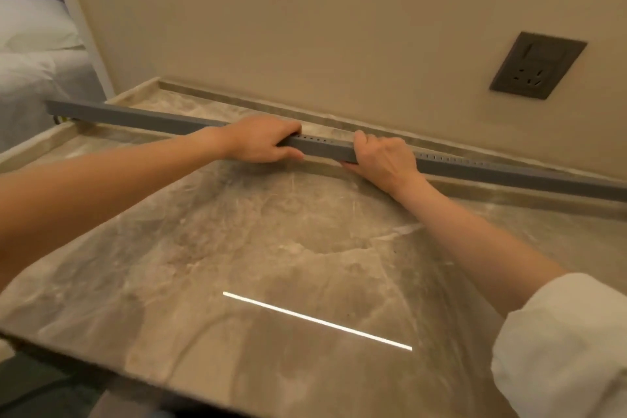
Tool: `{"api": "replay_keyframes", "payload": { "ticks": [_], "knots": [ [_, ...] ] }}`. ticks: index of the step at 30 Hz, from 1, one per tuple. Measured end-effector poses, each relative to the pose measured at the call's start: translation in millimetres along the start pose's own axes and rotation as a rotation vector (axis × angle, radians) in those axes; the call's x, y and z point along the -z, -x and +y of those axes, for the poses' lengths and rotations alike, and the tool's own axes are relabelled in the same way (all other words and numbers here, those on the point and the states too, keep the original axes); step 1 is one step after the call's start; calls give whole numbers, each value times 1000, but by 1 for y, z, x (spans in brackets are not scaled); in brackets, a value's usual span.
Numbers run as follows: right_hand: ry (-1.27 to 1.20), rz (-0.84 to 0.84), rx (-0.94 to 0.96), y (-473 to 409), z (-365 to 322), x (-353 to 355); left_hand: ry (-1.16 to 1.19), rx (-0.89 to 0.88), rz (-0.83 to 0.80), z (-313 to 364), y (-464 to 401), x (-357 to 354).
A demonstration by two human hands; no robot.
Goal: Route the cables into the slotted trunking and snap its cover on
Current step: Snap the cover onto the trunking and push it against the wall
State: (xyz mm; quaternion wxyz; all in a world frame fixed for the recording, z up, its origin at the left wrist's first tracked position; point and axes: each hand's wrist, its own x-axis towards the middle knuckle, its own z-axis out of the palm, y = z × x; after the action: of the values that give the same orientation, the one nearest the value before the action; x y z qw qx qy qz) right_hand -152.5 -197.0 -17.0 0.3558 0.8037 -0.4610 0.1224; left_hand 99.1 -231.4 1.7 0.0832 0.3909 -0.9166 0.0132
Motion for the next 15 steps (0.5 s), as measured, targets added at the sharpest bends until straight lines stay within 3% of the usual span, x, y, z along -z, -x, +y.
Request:
{"api": "replay_keyframes", "payload": {
  "ticks": [3,7,15],
  "knots": [
    [5,32,-16,-11,9,-11,-43,-29,96,-8,-13,-8],
    [-51,-53,13,-15,17,-18,-116,-78,227,-13,-22,-19],
    [-339,-425,40,-9,55,-14,-95,19,77,-2,-44,-13]
  ]
}}
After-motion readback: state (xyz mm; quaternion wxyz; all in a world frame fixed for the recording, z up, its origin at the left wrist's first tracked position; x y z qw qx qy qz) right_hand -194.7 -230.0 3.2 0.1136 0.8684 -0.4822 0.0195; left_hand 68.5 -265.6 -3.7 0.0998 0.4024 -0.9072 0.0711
